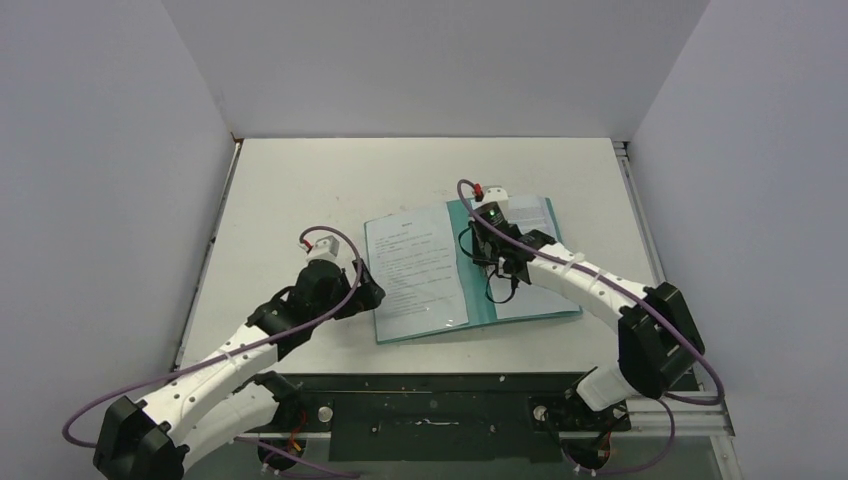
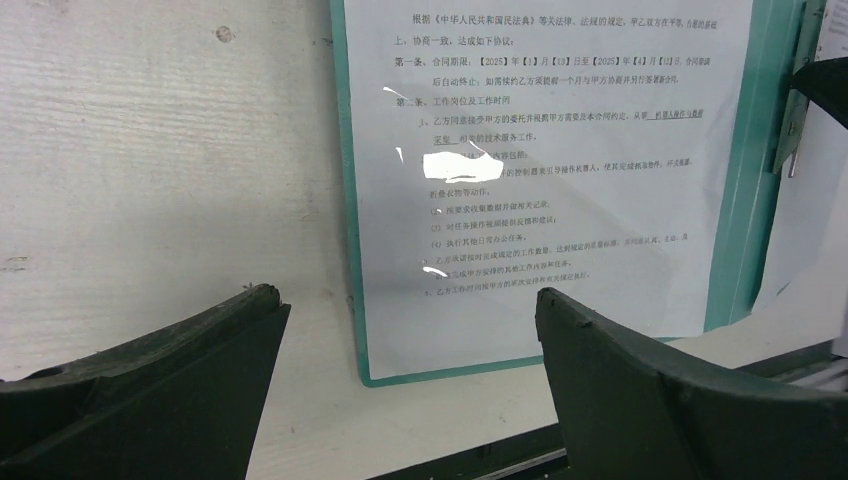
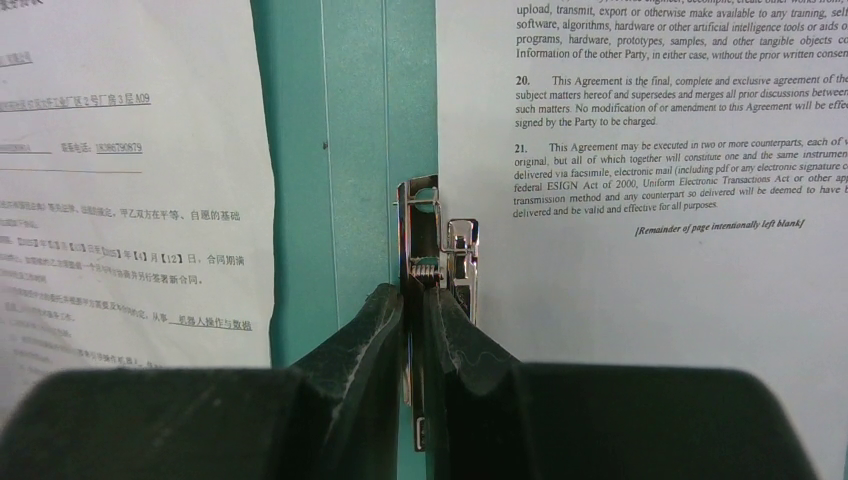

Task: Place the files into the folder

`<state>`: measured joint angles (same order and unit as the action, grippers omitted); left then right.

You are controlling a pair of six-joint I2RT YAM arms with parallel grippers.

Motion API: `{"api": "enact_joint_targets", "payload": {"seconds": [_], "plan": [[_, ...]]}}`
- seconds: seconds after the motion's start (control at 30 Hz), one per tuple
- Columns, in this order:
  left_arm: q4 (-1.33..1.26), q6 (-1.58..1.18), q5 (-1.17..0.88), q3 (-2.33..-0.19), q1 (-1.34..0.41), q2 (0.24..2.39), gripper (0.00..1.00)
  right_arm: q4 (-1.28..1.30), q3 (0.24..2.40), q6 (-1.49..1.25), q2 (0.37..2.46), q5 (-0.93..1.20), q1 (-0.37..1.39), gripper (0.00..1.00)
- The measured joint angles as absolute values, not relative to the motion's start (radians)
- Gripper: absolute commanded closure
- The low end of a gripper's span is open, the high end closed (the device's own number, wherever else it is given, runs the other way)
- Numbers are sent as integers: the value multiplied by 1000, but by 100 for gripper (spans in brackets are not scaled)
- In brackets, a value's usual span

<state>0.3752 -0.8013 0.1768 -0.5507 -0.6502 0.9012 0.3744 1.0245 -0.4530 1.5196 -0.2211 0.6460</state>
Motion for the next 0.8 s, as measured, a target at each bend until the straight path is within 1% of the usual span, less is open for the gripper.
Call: {"api": "enact_joint_targets", "payload": {"seconds": [0.23, 0.4, 0.67, 0.73, 0.77, 0.8], "plan": [[241, -855, 37, -422, -573, 760, 4, 419, 1017, -454, 1399, -156, 615, 95], [192, -891, -32, -374, -549, 679, 4, 450, 1017, -457, 1351, -120, 615, 95], [120, -961, -121, -296, -517, 625, 3, 519, 1032, -461, 1275, -73, 615, 95], [97, -981, -144, -274, -513, 614, 2, 538, 1048, -461, 1255, -65, 615, 95], [83, -989, -157, -265, -511, 610, 2, 544, 1055, -461, 1246, -62, 615, 95], [63, -1000, -171, -255, -509, 608, 6, 550, 1063, -461, 1236, -61, 615, 95]]}}
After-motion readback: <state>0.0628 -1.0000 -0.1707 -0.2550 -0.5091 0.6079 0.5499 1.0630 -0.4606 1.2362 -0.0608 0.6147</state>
